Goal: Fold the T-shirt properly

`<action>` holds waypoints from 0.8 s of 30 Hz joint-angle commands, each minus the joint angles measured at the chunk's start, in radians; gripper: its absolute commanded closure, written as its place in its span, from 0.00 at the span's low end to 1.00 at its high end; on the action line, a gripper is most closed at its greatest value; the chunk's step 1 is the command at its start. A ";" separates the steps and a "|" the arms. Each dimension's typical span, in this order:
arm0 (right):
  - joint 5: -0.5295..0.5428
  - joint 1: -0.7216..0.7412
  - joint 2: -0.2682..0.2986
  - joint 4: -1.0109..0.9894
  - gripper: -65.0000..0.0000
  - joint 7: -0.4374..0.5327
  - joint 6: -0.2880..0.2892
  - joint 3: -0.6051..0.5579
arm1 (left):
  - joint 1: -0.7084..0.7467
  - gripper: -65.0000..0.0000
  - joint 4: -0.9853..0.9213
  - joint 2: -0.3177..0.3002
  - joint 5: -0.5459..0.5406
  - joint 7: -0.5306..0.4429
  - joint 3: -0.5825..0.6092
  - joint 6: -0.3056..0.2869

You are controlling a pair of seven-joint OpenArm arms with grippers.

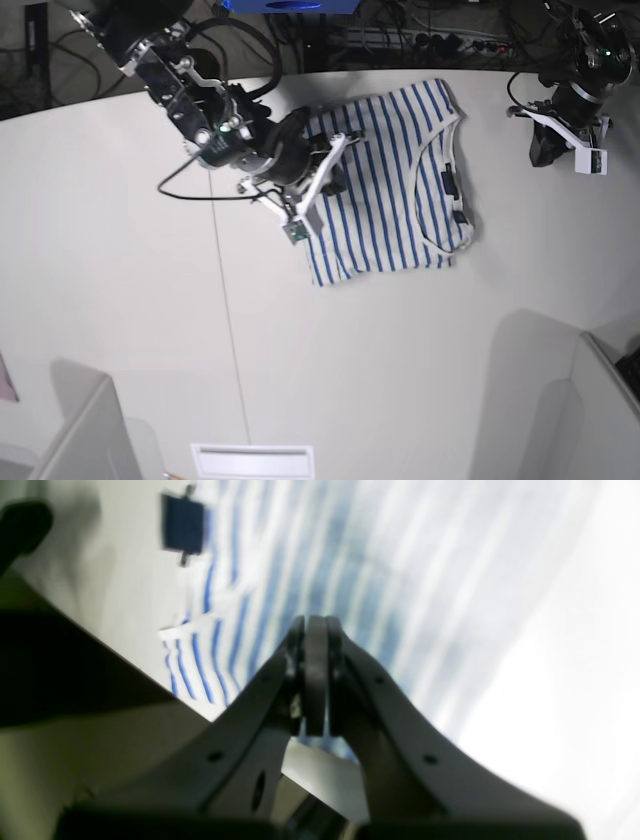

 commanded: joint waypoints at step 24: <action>0.000 -0.134 0.042 0.020 1.00 0.018 0.005 0.082 | -0.223 0.07 -0.090 0.073 -0.126 0.253 0.109 -0.004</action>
